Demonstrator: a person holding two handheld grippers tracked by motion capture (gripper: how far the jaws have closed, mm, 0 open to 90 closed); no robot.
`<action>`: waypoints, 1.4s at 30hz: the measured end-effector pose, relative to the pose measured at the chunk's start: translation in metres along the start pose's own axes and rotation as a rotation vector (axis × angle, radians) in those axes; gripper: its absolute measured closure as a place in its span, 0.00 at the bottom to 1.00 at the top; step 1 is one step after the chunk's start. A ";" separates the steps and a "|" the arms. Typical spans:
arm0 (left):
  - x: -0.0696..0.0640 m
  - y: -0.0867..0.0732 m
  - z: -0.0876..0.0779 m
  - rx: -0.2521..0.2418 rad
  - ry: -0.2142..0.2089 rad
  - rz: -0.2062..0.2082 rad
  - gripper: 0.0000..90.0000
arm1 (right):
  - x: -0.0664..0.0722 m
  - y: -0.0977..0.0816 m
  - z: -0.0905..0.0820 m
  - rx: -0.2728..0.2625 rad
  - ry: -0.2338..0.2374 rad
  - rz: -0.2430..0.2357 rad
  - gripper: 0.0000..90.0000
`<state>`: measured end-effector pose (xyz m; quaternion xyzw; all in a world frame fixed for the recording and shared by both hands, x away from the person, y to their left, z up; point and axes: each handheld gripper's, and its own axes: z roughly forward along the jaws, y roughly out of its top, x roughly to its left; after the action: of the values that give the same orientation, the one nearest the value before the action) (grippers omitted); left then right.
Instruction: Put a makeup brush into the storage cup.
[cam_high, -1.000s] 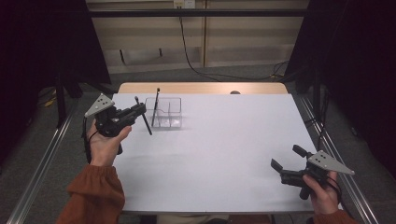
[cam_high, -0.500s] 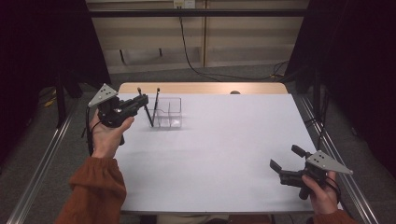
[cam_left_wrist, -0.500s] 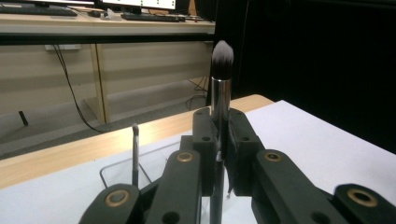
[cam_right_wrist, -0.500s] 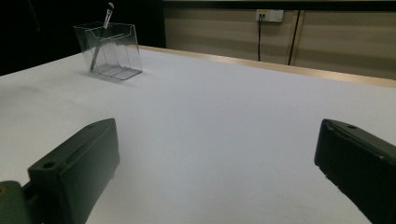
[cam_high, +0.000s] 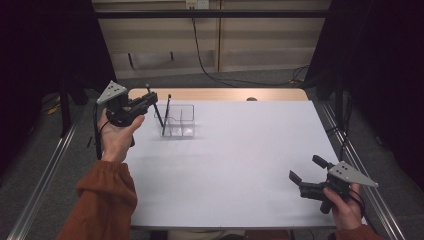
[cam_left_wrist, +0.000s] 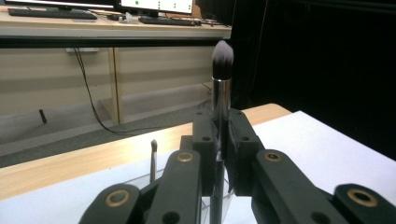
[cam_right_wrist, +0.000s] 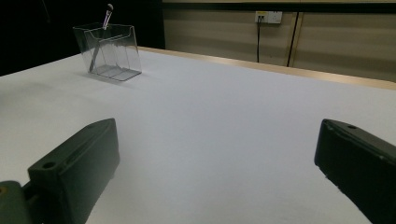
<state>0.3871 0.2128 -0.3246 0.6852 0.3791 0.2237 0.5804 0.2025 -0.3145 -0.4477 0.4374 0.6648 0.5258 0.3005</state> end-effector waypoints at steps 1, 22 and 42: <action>0.001 0.002 0.002 -0.001 0.003 0.003 0.93 | 0.000 0.000 0.000 0.002 -0.002 -0.001 0.00; 0.022 0.016 0.030 0.010 0.071 0.016 0.93 | 0.000 -0.001 -0.001 0.001 0.005 -0.002 0.00; 0.032 0.001 0.047 0.052 0.101 0.027 0.93 | 0.001 -0.001 -0.001 0.000 0.004 -0.004 0.00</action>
<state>0.4421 0.2081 -0.3386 0.6930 0.4043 0.2558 0.5393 0.2006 -0.3143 -0.4482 0.4348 0.6664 0.5260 0.3003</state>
